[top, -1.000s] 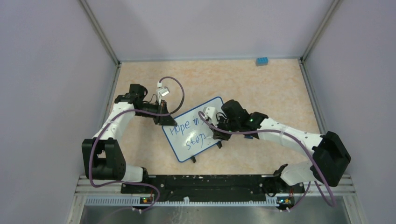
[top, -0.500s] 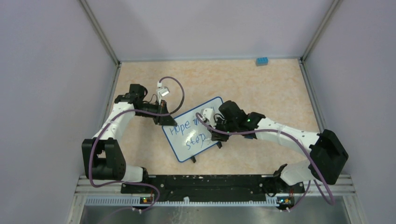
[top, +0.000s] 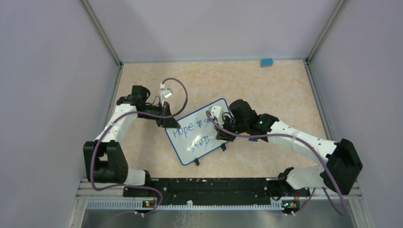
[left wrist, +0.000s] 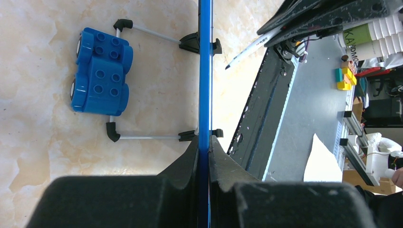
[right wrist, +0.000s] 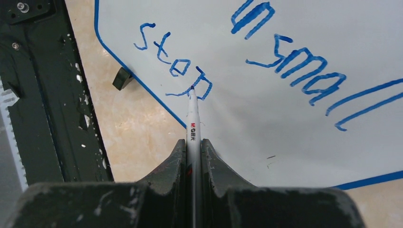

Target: Write a sentence on the whiteboard

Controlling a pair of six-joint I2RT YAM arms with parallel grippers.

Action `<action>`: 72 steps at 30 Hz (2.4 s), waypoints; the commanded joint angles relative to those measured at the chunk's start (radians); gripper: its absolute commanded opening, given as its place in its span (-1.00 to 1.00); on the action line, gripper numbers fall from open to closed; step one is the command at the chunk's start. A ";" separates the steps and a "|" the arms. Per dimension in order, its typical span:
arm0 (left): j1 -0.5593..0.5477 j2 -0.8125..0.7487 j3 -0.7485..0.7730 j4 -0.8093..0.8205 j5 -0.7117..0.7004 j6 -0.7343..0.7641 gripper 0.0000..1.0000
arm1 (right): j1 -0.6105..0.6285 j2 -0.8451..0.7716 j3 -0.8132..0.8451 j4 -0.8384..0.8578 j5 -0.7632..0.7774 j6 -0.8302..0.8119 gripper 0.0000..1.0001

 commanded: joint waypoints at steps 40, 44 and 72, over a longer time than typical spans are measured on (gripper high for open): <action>-0.004 -0.006 -0.013 0.009 -0.003 0.018 -1.00 | -0.066 0.072 0.060 0.025 0.026 -0.004 -1.00; -0.005 -0.004 -0.012 0.009 -0.001 0.018 -1.00 | -0.052 0.078 0.043 0.023 0.025 -0.010 -1.00; -0.004 -0.006 -0.014 0.013 -0.004 0.009 -1.00 | -0.082 -0.004 -0.020 -0.023 0.093 -0.041 -1.00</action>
